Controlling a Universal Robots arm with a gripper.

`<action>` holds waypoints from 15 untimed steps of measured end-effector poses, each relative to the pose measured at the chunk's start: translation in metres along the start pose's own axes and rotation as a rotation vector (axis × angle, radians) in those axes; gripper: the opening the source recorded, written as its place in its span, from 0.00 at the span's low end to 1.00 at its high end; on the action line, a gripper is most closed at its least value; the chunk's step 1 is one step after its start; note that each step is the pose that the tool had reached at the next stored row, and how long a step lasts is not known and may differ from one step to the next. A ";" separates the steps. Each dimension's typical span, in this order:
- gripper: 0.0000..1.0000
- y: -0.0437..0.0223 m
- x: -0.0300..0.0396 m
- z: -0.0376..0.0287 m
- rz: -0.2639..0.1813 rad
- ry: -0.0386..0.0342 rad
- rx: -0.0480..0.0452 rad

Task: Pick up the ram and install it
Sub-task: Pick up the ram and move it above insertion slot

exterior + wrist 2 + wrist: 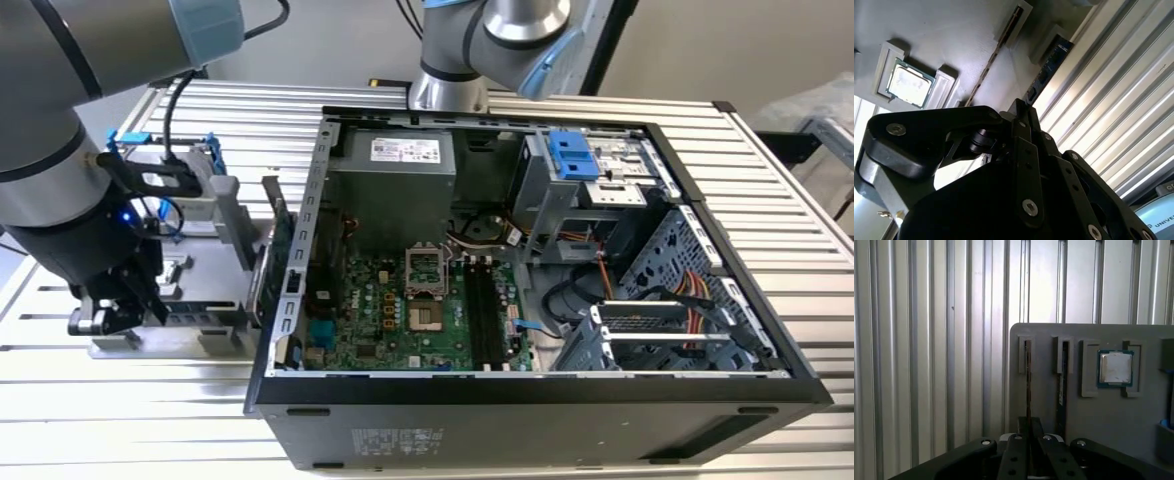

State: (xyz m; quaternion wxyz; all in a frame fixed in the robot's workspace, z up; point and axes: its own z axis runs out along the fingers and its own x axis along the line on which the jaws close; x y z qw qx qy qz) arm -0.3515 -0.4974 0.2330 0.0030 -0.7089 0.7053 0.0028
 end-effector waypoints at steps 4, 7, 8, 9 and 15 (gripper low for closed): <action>0.00 0.0000 0.0000 -0.0026 0.000 0.0000 0.0000; 0.00 0.0000 -0.0001 -0.0042 0.000 -0.0001 0.0001; 0.00 0.0000 0.0000 -0.0047 0.000 -0.0001 0.0001; 0.00 0.0000 0.0000 -0.0053 0.000 0.0000 0.0000; 0.00 0.0000 -0.0001 -0.0087 0.000 0.0001 -0.0001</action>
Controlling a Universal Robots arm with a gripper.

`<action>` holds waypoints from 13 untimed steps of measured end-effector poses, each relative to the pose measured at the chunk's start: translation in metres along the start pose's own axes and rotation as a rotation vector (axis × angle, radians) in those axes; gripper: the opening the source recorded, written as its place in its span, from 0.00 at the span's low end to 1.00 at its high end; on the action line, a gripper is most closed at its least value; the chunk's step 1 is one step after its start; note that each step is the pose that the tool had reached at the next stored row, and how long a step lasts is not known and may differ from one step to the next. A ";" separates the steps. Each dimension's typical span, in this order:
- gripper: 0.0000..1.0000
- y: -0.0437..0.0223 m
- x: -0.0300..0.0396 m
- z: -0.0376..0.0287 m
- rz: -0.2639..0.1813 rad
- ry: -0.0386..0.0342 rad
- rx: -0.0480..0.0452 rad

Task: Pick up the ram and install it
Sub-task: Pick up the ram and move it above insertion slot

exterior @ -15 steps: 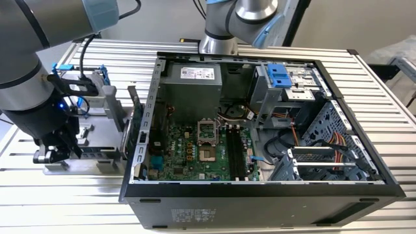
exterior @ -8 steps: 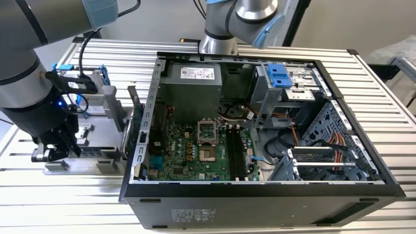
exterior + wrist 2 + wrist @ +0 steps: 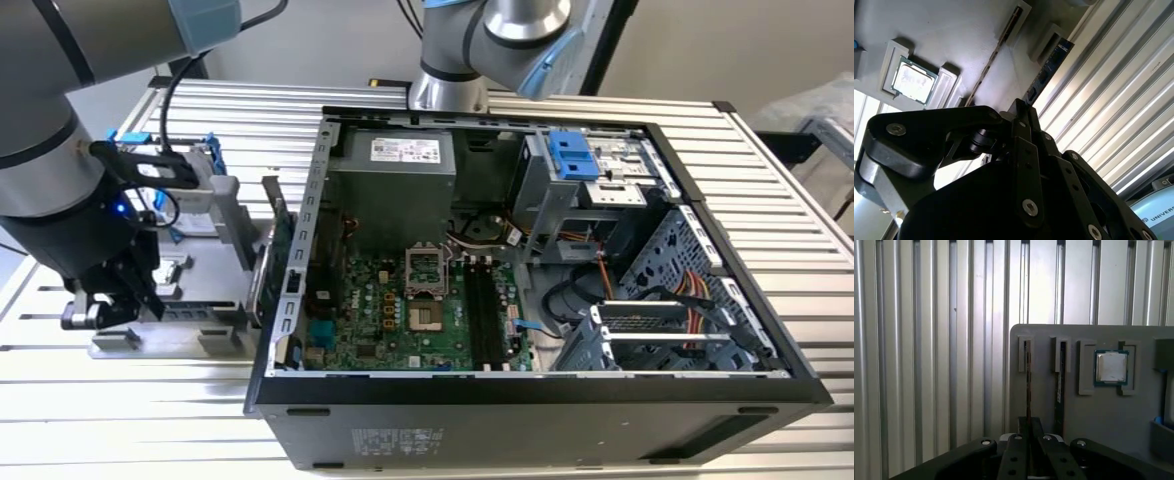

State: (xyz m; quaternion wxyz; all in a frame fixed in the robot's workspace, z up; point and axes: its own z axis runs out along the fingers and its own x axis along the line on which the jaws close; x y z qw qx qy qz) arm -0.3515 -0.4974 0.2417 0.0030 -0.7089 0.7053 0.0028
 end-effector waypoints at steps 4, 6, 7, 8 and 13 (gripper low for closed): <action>0.00 0.0000 0.0000 -0.0022 0.000 -0.0001 0.0001; 0.00 0.0000 0.0000 -0.0034 0.000 0.0000 0.0000; 0.00 0.0000 0.0000 -0.0040 0.000 0.0000 0.0001; 0.00 0.0000 0.0000 -0.0046 0.000 0.0000 0.0000; 0.00 0.0000 -0.0001 -0.0077 0.000 -0.0001 0.0001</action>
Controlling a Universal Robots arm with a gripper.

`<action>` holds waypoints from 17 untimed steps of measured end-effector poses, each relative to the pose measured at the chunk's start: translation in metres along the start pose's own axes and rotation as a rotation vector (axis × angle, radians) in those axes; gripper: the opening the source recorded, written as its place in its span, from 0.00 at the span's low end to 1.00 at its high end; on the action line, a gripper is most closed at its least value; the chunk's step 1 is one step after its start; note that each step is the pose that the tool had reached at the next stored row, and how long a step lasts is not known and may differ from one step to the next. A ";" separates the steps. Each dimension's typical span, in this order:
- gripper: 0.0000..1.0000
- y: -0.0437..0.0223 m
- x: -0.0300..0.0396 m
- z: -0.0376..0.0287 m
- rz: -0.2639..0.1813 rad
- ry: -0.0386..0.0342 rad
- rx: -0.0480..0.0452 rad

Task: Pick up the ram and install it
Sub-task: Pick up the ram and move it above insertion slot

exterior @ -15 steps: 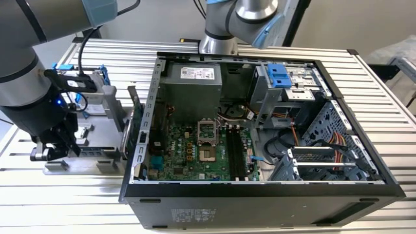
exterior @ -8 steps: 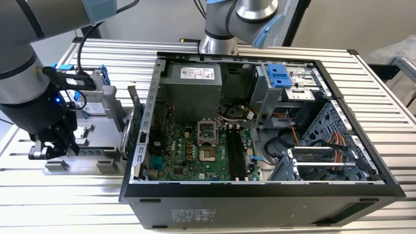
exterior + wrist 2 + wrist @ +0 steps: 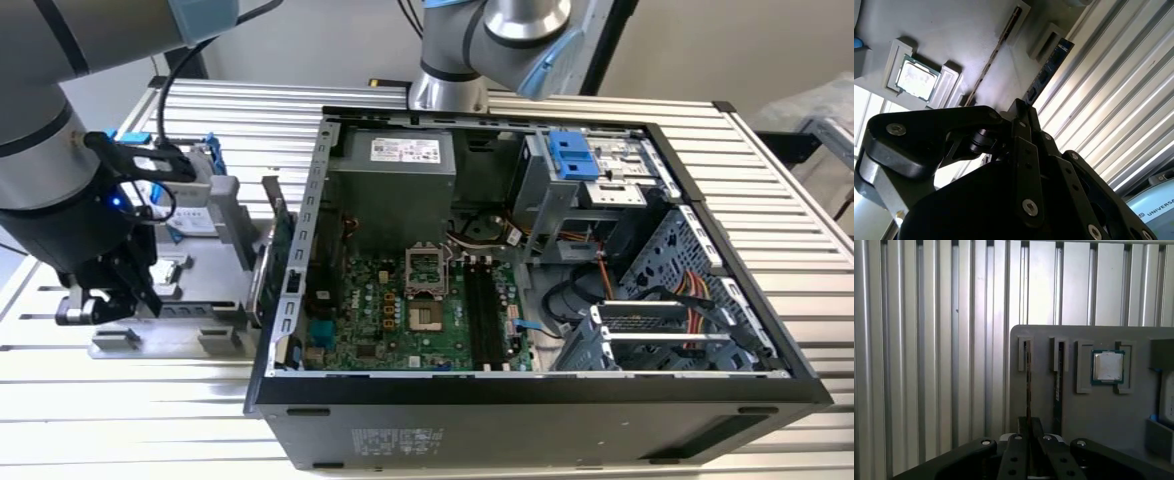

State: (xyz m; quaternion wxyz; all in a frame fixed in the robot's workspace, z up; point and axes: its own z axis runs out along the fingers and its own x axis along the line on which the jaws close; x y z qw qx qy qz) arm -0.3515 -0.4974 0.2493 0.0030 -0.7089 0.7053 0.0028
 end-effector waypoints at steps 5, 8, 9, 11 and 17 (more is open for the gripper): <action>0.00 0.0000 0.0000 -0.0030 0.000 0.0000 0.0000; 0.00 0.0000 0.0000 -0.0048 0.000 0.0000 0.0000; 0.00 0.0000 -0.0001 -0.0053 0.000 0.0000 0.0000; 0.00 0.0000 -0.0001 -0.0061 0.000 -0.0001 0.0001; 0.00 0.0000 -0.0001 -0.0088 0.000 0.0000 0.0000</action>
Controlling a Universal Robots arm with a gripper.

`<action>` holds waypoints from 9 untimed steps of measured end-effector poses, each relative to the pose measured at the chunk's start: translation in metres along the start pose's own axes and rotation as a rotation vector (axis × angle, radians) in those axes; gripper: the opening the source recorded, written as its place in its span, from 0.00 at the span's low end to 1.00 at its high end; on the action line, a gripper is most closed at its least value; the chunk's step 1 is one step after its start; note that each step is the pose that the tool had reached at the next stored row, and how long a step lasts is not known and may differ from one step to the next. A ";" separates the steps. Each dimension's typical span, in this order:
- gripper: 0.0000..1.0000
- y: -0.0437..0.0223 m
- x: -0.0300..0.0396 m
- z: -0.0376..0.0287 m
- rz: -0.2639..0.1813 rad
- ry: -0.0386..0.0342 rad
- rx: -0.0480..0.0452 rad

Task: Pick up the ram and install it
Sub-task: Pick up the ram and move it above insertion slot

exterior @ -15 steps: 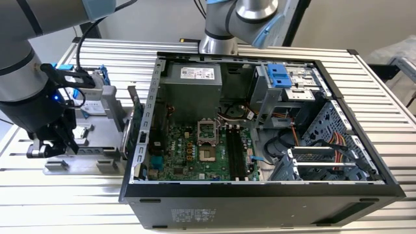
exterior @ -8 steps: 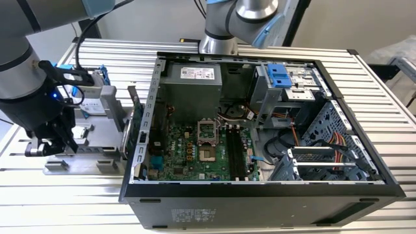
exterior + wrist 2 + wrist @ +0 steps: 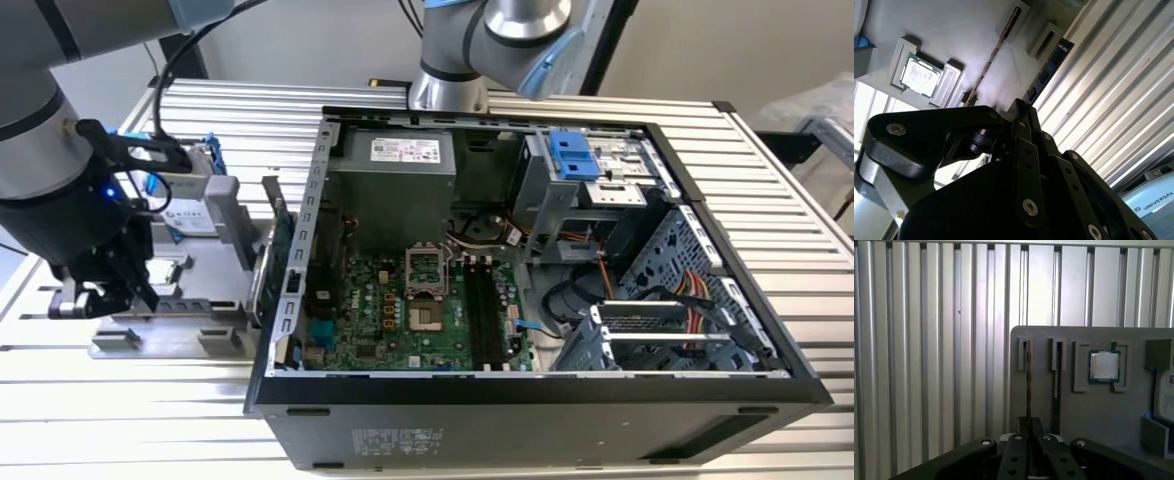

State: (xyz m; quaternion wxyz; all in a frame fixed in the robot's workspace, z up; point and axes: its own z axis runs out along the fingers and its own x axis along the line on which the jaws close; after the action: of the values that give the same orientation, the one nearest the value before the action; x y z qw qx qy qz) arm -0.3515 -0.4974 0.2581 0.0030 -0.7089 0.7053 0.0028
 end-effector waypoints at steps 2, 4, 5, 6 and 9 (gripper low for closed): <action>0.00 0.0000 0.0000 -0.0008 0.000 -0.0002 0.0001; 0.00 0.0000 0.0000 -0.0016 0.000 -0.0003 0.0000; 0.00 0.0000 0.0000 -0.0020 0.000 -0.0007 0.0000; 0.00 0.0000 0.0000 -0.0024 0.000 -0.0012 0.0002; 0.00 0.0000 -0.0001 -0.0038 0.000 -0.0039 0.0008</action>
State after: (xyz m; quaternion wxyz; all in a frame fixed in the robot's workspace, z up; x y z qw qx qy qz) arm -0.3515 -0.4974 0.2619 0.0047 -0.7089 0.7053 0.0039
